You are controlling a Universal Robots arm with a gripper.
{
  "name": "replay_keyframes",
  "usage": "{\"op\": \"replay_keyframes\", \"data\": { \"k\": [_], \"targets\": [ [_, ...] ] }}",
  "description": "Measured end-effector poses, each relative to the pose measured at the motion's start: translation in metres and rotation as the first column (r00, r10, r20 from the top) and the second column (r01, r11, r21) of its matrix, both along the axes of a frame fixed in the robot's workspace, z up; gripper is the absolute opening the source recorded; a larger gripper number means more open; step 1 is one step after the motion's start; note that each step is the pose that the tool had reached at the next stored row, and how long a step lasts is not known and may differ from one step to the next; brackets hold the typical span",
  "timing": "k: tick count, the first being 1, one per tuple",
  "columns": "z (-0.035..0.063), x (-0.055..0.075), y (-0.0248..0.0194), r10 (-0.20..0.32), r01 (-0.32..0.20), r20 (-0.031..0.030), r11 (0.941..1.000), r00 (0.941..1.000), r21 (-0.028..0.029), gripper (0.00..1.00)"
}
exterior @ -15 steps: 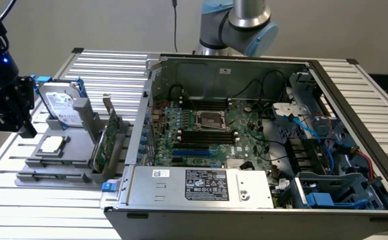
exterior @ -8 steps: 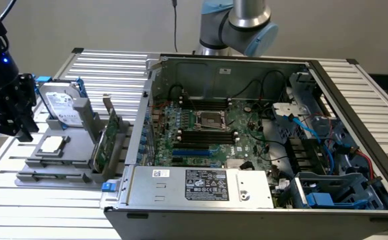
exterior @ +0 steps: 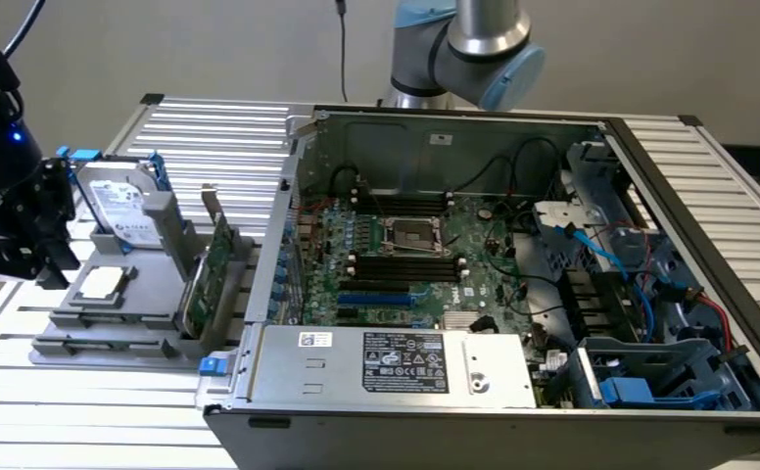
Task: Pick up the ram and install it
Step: 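Pick up the ram and move it above insertion slot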
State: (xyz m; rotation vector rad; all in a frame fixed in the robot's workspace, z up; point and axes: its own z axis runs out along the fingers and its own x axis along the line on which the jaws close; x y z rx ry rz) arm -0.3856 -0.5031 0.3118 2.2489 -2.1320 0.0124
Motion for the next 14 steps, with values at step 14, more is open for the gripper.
{"op": "replay_keyframes", "data": {
  "k": [14],
  "targets": [
    [-0.0255,0.004,-0.005,0.001,-0.001,0.0023,1.0,1.0,0.0005,0.31]
  ]
}}
